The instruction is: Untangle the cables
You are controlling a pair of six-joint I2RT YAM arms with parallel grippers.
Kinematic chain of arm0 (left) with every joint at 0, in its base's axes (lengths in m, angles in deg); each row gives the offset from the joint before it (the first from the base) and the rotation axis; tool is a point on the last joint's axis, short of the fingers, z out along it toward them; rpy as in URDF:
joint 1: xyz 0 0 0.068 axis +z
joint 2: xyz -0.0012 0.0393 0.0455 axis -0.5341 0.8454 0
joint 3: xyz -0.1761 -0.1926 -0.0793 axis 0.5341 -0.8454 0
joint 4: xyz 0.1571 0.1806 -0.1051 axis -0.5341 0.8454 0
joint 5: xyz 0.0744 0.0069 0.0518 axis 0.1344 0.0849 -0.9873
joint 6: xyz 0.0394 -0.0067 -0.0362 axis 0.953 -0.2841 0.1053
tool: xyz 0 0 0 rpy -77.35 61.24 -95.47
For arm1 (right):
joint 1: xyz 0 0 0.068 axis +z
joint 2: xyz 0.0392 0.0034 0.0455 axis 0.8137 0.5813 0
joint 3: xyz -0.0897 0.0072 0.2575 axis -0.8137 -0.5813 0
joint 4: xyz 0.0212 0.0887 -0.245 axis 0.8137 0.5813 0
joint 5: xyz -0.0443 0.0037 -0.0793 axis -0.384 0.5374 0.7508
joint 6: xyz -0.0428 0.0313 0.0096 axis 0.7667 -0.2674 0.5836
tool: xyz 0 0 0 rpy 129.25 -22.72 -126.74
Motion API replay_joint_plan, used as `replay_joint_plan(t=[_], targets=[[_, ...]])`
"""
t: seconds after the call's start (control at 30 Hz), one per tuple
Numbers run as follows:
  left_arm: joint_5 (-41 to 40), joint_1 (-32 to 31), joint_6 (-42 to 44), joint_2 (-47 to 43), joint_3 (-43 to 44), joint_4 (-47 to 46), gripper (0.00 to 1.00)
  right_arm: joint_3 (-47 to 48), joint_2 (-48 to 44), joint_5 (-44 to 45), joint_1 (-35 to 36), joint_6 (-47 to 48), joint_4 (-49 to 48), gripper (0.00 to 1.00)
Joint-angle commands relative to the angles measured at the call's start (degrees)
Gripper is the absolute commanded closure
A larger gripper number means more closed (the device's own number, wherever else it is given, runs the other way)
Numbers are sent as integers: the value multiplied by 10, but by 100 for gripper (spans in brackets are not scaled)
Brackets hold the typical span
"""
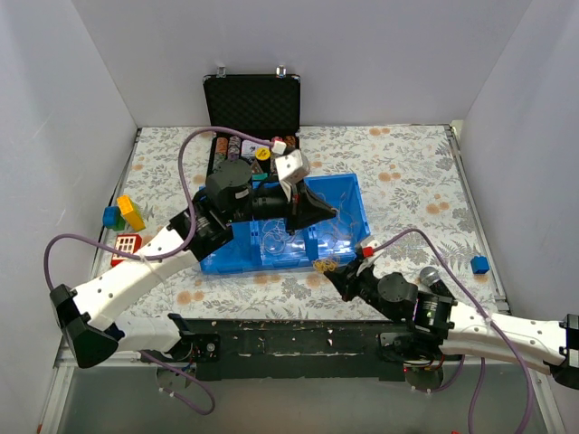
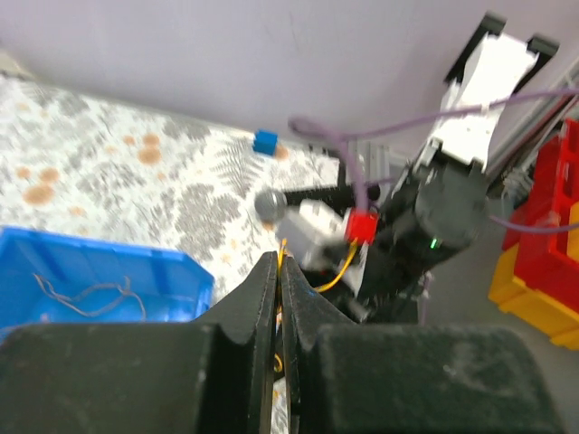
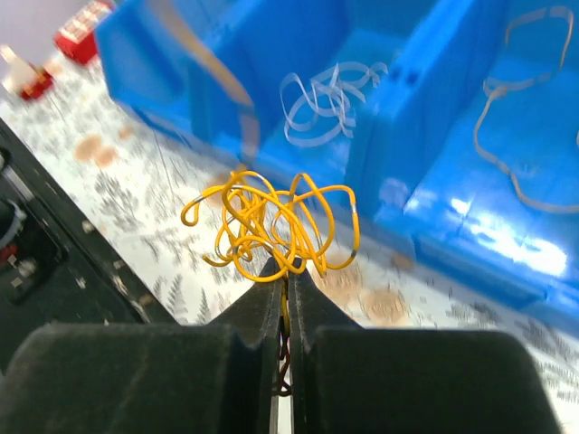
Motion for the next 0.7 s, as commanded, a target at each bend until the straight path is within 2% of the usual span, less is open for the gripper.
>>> replay_joint_plan(t=[0.0, 0.3, 0.4, 0.57, 0.67], targets=[[8, 15, 2, -5, 79, -28, 100, -19, -10, -18, 1, -57, 62, 99], [-5, 29, 36, 12, 189, -12, 100, -3, 36, -85, 1, -63, 119, 96], [5, 33, 44, 18, 221, -7, 100, 10, 44, -98, 1, -66, 145, 72], [40, 33, 60, 4, 188, 15, 100, 68, 7, -48, 1, -48, 201, 44], [53, 33, 73, -11, 153, 19, 100, 111, -17, -32, 1, -19, 213, 41]])
